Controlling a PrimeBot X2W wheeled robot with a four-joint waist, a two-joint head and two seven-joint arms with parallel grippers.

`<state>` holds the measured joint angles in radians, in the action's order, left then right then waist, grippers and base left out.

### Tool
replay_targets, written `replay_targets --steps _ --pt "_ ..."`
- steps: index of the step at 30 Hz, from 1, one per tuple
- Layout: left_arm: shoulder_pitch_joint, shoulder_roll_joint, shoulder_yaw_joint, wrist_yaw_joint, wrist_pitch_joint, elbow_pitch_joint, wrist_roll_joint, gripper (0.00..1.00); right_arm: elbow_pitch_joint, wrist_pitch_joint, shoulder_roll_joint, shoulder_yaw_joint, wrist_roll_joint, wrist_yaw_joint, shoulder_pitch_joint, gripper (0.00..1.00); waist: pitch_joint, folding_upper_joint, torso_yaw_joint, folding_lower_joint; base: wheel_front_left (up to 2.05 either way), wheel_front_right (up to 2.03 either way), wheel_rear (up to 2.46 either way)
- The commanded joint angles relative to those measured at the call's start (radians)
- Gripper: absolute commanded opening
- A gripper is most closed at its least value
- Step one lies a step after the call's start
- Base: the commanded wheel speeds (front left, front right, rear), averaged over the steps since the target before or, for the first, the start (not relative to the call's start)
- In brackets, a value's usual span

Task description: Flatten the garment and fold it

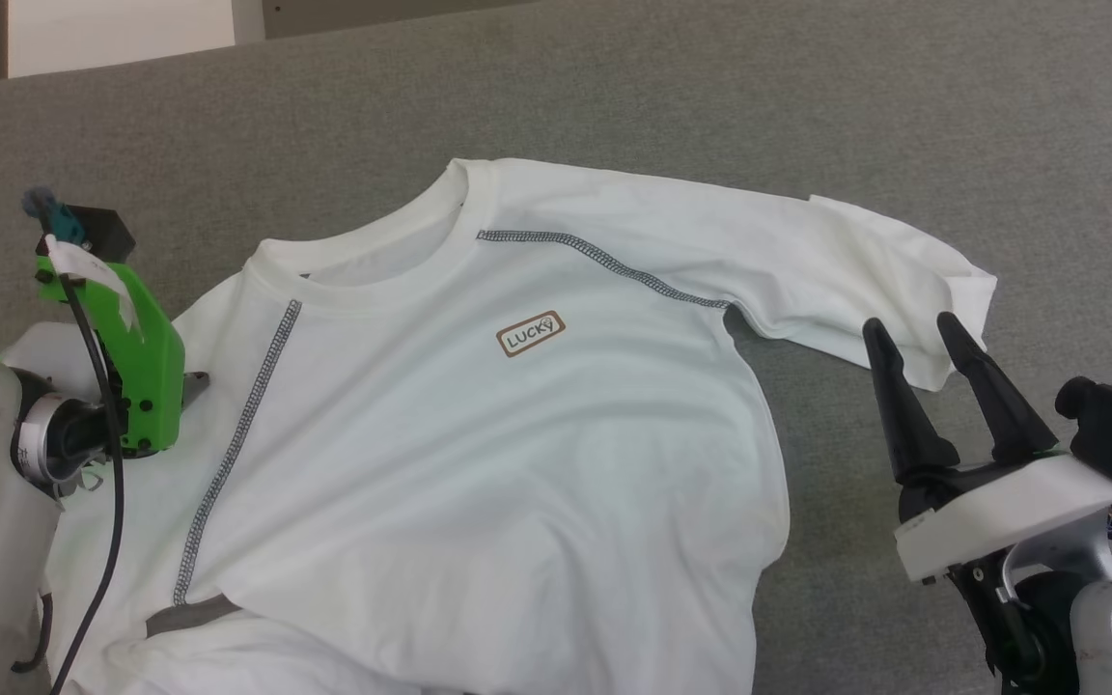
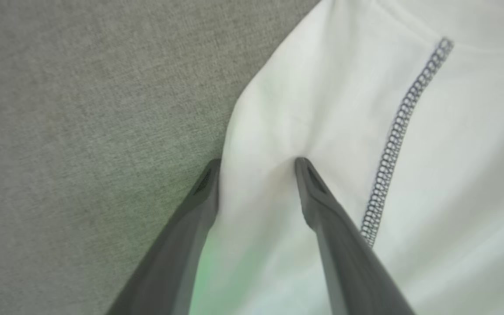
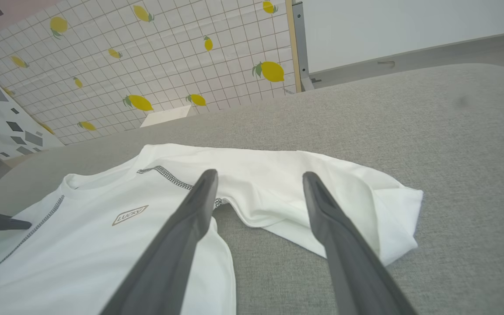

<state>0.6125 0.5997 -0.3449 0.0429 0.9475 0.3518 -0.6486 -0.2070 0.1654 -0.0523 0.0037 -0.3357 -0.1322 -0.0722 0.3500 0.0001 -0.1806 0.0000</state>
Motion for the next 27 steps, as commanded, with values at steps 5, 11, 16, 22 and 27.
replay_targets --steps 5,11,16,22,27 --pt "-0.03 -0.004 -0.018 -0.002 -0.018 -0.008 0.003 0.0 0.015 0.008 0.002 0.012 0.041 0.002 -0.089 1.0 0.012 -0.0001 0.02 0.0 0.0 0.0 0.0" --pt "-0.01 -0.008 -0.026 0.013 -0.04 -0.019 0.006 0.0 0.14 0.09 -0.09 0.046 0.097 0.002 -0.301 1.0 0.032 -0.0001 0.047 0.0 0.0 0.0 0.0" --pt "0.019 -0.015 -0.037 0.022 -0.06 -0.031 0.018 0.0 0.355 0.191 -0.199 0.169 0.076 0.002 -0.532 1.0 0.061 -0.0001 0.082 0.0 0.0 0.0 0.0" --pt "0.07 -0.053 -0.062 0.034 -0.082 -0.044 0.025 0.0 0.585 0.312 -0.29 0.438 -0.065 0.002 -0.788 1.0 0.11 -0.0001 0.142 0.0 0.0 0.0 0.0" --pt "0.1 -0.069 -0.074 0.044 -0.103 -0.037 0.027 0.0 0.684 0.36 -0.331 0.588 -0.126 0.002 -0.895 1.0 0.134 -0.0001 0.175 0.0 0.0 0.0 0.0"
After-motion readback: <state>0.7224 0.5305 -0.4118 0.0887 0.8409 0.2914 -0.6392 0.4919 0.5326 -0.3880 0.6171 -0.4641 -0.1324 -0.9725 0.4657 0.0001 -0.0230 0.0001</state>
